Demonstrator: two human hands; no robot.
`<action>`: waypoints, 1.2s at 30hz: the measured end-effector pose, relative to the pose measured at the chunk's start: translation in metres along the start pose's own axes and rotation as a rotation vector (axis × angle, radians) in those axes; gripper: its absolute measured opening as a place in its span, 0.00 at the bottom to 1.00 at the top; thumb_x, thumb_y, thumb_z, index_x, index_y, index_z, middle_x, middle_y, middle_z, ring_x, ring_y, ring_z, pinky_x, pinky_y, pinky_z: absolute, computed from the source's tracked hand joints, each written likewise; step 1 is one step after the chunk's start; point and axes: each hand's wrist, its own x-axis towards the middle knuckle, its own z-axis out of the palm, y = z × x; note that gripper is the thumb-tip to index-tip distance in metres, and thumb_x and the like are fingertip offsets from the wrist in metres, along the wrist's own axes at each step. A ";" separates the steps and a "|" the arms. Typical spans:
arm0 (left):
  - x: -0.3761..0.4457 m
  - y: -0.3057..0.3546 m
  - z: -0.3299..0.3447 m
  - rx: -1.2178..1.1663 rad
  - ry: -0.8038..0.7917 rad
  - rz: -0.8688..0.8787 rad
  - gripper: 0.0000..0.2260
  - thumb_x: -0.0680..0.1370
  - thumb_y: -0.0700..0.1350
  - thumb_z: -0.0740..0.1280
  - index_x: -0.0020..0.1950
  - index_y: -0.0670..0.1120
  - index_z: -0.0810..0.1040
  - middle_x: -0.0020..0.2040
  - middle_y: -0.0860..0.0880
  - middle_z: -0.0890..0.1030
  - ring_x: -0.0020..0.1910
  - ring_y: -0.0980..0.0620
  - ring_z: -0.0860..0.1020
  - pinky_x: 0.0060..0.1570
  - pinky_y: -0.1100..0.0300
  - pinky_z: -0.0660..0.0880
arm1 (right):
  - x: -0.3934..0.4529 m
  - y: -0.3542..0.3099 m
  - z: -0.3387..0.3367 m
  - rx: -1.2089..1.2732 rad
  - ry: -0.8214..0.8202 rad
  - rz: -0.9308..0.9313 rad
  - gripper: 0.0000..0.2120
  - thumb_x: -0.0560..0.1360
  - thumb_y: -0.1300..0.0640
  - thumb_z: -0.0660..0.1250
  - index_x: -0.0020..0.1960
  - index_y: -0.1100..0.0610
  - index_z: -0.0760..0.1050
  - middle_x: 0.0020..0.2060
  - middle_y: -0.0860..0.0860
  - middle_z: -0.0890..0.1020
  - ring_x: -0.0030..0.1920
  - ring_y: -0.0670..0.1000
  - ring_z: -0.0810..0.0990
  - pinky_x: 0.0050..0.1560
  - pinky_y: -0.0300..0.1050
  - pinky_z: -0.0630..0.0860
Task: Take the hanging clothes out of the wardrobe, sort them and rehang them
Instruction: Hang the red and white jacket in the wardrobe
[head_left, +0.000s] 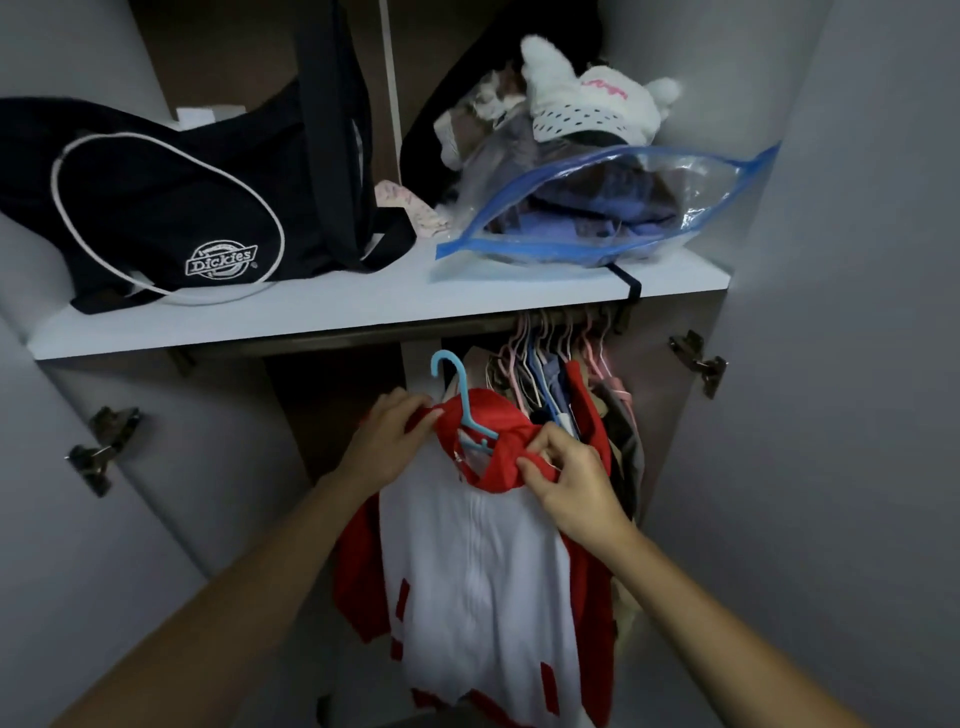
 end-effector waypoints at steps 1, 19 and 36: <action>0.010 -0.001 0.007 -0.026 -0.006 -0.010 0.15 0.85 0.57 0.61 0.64 0.51 0.80 0.57 0.52 0.76 0.58 0.52 0.73 0.61 0.54 0.71 | 0.007 0.005 0.007 -0.009 0.023 0.010 0.09 0.78 0.59 0.72 0.44 0.51 0.73 0.35 0.54 0.79 0.34 0.58 0.77 0.38 0.57 0.76; 0.144 -0.008 0.070 -0.011 -0.096 -0.280 0.36 0.78 0.76 0.54 0.76 0.54 0.70 0.74 0.41 0.71 0.73 0.37 0.71 0.70 0.42 0.69 | 0.096 0.067 0.056 -0.151 0.288 0.111 0.09 0.78 0.59 0.70 0.43 0.52 0.72 0.32 0.50 0.78 0.28 0.52 0.74 0.32 0.53 0.72; 0.192 -0.028 0.097 -0.108 -0.179 -0.351 0.49 0.69 0.82 0.51 0.79 0.51 0.71 0.77 0.43 0.73 0.74 0.40 0.72 0.74 0.47 0.67 | 0.120 0.084 0.072 -0.336 0.330 0.168 0.06 0.79 0.55 0.69 0.48 0.52 0.72 0.34 0.48 0.79 0.33 0.50 0.77 0.37 0.50 0.74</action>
